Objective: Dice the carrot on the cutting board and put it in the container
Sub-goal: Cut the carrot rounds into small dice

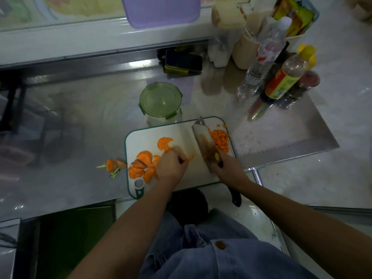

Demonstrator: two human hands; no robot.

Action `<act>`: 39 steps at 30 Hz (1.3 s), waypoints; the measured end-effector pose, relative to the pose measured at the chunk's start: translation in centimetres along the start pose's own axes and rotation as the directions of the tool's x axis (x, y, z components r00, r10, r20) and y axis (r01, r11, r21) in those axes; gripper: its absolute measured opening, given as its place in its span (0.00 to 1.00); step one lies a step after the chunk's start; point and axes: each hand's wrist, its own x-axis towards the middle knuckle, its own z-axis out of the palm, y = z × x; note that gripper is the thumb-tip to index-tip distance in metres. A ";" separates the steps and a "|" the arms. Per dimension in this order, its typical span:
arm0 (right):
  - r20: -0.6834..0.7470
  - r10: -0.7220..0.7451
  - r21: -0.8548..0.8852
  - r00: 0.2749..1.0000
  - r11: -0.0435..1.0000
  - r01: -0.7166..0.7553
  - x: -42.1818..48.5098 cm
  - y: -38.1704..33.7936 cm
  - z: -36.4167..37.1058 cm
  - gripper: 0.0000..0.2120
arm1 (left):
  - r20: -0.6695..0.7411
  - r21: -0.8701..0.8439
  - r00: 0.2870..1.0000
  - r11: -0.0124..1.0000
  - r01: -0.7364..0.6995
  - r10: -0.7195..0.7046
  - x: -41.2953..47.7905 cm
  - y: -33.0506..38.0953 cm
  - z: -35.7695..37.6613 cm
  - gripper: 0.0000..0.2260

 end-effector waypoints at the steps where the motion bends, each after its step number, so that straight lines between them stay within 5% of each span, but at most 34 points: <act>1: 0.011 -0.017 -0.013 1.000 1.000 0.017 0.1 -0.2 -0.2 0.21 | 0.026 0.033 0.999 0.999 -0.026 0.025 0.1 0.2 0.2 0.03; 8: 0.073 -0.108 -0.117 0.991 0.986 0.116 -0.2 -0.7 0.1 0.12 | -0.038 0.177 0.995 0.981 -0.082 0.091 0.1 0.4 0.8 0.05; 39: 0.129 -0.084 -0.154 0.988 0.983 0.104 -0.3 -2.2 2.5 0.15 | -0.036 0.240 0.999 0.970 -0.030 0.040 0.8 0.3 1.2 0.07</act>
